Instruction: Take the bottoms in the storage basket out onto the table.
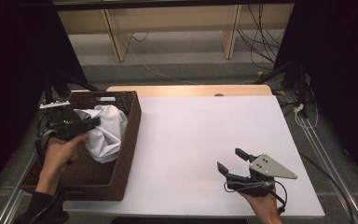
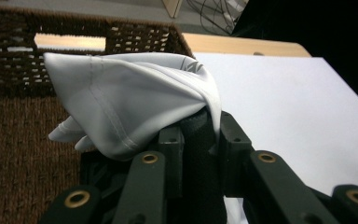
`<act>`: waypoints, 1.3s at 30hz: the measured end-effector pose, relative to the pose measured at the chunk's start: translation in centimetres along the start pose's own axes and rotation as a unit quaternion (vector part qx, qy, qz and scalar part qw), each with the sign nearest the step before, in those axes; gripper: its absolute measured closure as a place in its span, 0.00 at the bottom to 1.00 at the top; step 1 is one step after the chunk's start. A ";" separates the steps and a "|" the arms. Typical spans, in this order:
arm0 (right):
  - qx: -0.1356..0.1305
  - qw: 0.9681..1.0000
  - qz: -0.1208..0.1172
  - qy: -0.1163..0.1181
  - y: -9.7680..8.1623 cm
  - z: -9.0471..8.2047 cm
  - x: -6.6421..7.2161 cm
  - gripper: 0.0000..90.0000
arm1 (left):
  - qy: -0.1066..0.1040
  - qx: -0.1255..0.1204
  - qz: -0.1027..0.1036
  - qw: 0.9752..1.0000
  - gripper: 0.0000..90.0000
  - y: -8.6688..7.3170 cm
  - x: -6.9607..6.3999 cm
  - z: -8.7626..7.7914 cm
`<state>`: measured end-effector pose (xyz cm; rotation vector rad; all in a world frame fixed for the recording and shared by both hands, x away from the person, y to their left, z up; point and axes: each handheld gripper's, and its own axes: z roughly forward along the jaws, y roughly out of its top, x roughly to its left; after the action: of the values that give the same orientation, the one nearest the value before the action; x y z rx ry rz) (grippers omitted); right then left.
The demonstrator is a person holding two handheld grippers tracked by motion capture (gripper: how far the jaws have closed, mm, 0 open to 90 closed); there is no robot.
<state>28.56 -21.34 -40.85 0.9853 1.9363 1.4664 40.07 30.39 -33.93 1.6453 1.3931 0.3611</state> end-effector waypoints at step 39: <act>-0.001 1.000 0.002 -0.003 0.0 -0.1 -0.2 0.28 | -0.155 -0.050 0.061 0.985 0.83 4.0 -10.8 0.1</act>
<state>28.59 -21.54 -40.85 0.9933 1.9299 1.4658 39.24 20.96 -27.35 1.6285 1.0295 0.2277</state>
